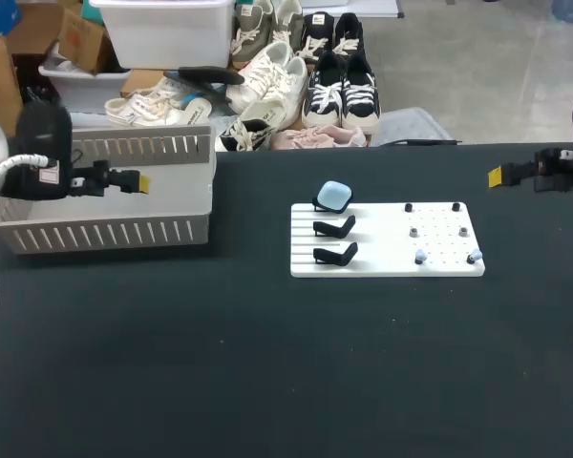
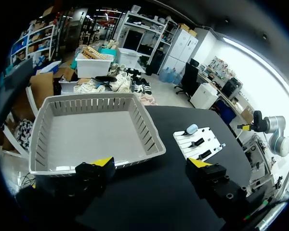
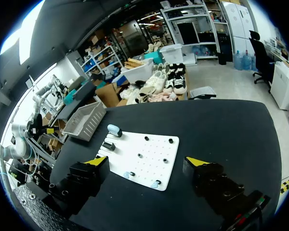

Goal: Pick up each earbud case from the left stands, insert the matching earbuds, close the lid, and place the case in the box.

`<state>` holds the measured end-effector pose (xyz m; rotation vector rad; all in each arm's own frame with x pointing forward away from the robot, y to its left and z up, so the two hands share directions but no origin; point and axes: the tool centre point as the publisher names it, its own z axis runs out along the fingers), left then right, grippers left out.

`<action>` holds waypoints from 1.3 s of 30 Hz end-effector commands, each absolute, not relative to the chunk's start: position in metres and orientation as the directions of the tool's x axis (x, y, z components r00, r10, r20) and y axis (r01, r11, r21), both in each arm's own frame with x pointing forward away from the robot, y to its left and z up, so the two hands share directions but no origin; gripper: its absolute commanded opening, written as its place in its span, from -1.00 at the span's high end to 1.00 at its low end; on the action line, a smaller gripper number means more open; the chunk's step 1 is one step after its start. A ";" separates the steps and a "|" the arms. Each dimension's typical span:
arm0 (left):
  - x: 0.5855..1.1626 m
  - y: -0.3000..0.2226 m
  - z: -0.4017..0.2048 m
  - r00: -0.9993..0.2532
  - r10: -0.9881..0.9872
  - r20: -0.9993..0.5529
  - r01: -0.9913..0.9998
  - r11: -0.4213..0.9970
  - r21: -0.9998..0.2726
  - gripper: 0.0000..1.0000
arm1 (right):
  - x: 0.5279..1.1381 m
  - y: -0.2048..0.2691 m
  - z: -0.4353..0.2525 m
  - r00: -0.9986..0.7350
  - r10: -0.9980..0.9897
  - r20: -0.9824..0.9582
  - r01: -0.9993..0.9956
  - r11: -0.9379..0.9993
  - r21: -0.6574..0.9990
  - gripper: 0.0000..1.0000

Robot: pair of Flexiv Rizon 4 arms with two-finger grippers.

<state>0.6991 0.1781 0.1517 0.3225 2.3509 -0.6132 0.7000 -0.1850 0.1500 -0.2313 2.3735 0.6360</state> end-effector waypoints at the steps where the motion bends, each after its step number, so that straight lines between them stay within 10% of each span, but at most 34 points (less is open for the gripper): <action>1: 0.702 0.181 0.144 -0.692 0.090 -0.716 0.480 0.799 -0.363 -1.00 | 0.700 -0.185 0.150 -0.766 0.000 -0.643 -0.321 0.866 0.383 -1.00; 24: 0.726 0.122 0.157 -0.165 0.564 -0.809 0.945 0.326 0.035 -1.00 | 0.700 -0.185 0.150 -0.766 0.000 -0.643 -0.321 0.866 0.383 -1.00; 39: 0.752 0.061 0.141 -0.097 0.618 -0.780 0.976 0.211 0.046 -1.00 | 0.700 -0.185 0.150 -0.766 0.000 -0.643 -0.321 0.866 0.383 -1.00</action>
